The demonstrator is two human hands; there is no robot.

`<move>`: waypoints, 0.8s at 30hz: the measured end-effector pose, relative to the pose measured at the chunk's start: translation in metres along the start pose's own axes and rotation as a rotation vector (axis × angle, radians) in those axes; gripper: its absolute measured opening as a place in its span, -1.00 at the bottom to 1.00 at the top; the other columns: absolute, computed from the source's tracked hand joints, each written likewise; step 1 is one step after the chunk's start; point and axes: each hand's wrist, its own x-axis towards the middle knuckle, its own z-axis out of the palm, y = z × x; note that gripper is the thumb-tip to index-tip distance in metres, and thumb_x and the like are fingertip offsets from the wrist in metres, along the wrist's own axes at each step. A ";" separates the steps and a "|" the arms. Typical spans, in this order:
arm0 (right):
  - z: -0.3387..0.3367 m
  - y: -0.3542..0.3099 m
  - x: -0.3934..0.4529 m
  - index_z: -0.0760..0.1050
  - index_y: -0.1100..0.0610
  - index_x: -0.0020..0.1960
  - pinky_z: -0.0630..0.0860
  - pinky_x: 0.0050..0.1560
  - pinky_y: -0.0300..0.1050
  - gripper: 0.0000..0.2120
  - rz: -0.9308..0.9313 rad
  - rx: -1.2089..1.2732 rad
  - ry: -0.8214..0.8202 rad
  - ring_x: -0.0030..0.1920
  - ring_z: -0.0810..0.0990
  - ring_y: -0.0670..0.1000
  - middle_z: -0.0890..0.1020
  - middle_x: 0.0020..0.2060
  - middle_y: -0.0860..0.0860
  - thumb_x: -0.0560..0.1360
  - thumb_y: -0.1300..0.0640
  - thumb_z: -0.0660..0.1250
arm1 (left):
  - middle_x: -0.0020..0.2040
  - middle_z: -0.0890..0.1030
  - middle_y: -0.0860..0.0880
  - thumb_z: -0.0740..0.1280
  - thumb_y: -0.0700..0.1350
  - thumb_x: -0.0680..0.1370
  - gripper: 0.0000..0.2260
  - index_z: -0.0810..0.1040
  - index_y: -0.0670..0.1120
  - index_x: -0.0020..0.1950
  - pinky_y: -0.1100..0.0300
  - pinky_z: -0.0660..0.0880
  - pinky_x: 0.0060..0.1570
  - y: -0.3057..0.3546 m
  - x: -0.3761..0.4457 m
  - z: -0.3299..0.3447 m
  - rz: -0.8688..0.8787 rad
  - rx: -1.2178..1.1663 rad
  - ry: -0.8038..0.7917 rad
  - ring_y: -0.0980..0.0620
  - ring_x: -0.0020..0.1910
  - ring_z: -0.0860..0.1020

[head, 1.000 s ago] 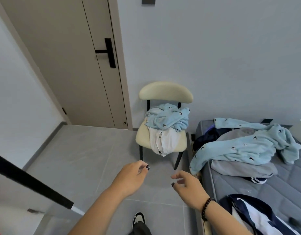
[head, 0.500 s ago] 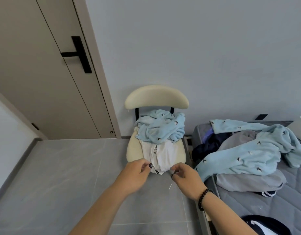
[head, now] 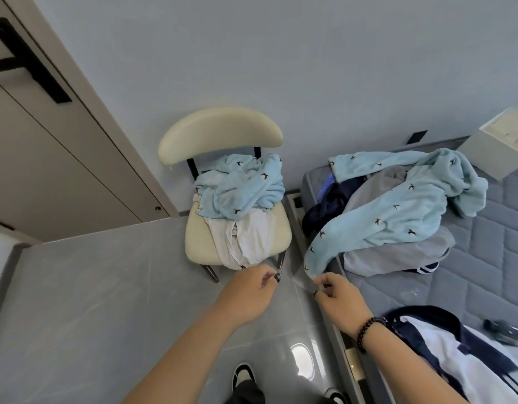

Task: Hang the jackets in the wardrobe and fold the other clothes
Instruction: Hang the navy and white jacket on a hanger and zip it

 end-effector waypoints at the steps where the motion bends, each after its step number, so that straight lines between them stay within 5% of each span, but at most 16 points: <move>1: -0.007 0.013 -0.003 0.47 0.03 0.08 0.41 -0.20 -0.31 -0.83 0.016 0.002 -0.004 -0.16 0.50 -0.13 0.54 0.01 0.00 0.52 0.20 0.26 | 0.05 0.64 0.10 0.23 0.00 0.59 -0.81 0.58 0.04 0.12 0.07 0.50 0.16 0.006 0.001 0.012 -0.009 0.007 -0.015 0.12 0.05 0.57; 10: -0.072 0.148 -0.014 0.47 0.03 0.02 0.40 -0.24 -0.30 -0.86 0.132 0.013 -0.050 -0.24 0.49 -0.11 0.55 -0.12 0.02 0.52 0.23 0.26 | 0.06 0.62 0.12 0.20 0.04 0.59 -0.81 0.55 0.10 0.13 0.12 0.51 0.14 0.054 0.016 0.146 -0.063 0.045 -0.163 0.16 0.04 0.56; 14: -0.086 0.218 -0.009 0.49 0.10 0.09 0.38 -0.14 -0.44 -0.81 0.162 -0.105 -0.066 -0.06 0.48 -0.09 0.46 0.14 0.03 0.50 0.25 0.28 | 0.09 0.61 0.14 0.20 0.02 0.60 -0.80 0.55 0.11 0.17 0.24 0.46 0.07 0.066 0.021 0.212 -0.105 0.065 -0.201 0.18 0.04 0.54; 18: -0.086 0.279 0.001 0.40 0.12 0.30 0.36 0.26 -0.14 -0.65 0.212 -0.285 -0.116 0.30 0.33 0.07 0.26 0.36 0.07 0.52 0.14 0.25 | 0.07 0.60 0.13 0.18 0.03 0.61 -0.79 0.54 0.10 0.17 0.27 0.45 0.01 0.075 0.031 0.269 -0.147 0.063 -0.259 0.16 0.03 0.54; 24: -0.073 0.345 0.036 0.25 -0.01 0.43 0.27 0.36 0.01 -0.48 0.235 -0.509 -0.217 0.47 0.02 0.20 -0.02 0.50 0.17 0.48 0.14 0.23 | 0.02 0.59 0.15 0.18 0.02 0.61 -0.81 0.53 0.12 0.14 0.42 0.34 -0.18 0.072 0.057 0.329 -0.201 0.047 -0.308 0.25 -0.04 0.53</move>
